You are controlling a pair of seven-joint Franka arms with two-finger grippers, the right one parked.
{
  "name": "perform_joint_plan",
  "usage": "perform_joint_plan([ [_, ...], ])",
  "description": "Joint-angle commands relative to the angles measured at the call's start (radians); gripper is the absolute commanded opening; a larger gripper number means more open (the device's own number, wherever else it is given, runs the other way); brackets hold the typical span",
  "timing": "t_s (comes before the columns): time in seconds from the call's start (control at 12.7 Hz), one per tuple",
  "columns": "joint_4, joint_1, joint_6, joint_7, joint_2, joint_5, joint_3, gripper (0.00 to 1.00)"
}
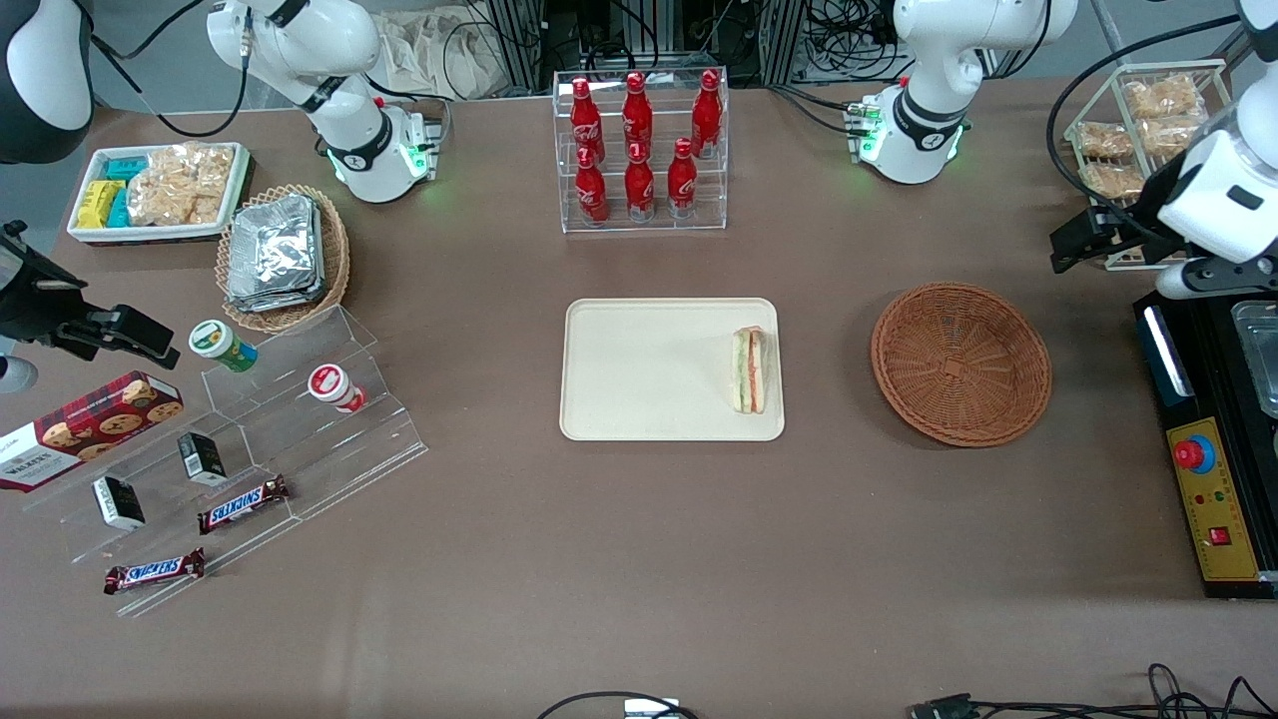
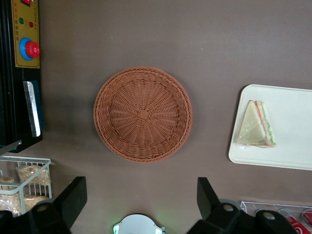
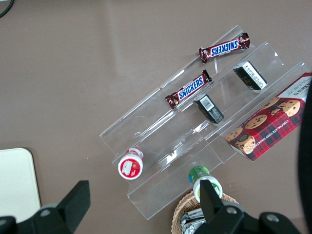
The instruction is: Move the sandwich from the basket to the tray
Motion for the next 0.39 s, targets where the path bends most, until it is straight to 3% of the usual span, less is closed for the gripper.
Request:
perform_joint_plan([
  [0.0,-0.001,0.014,-0.005,-0.003,0.0,-0.028,0.006,1.0],
  [0.32,0.019,0.066,-0.008,-0.013,0.007,-0.045,-0.054,1.0],
])
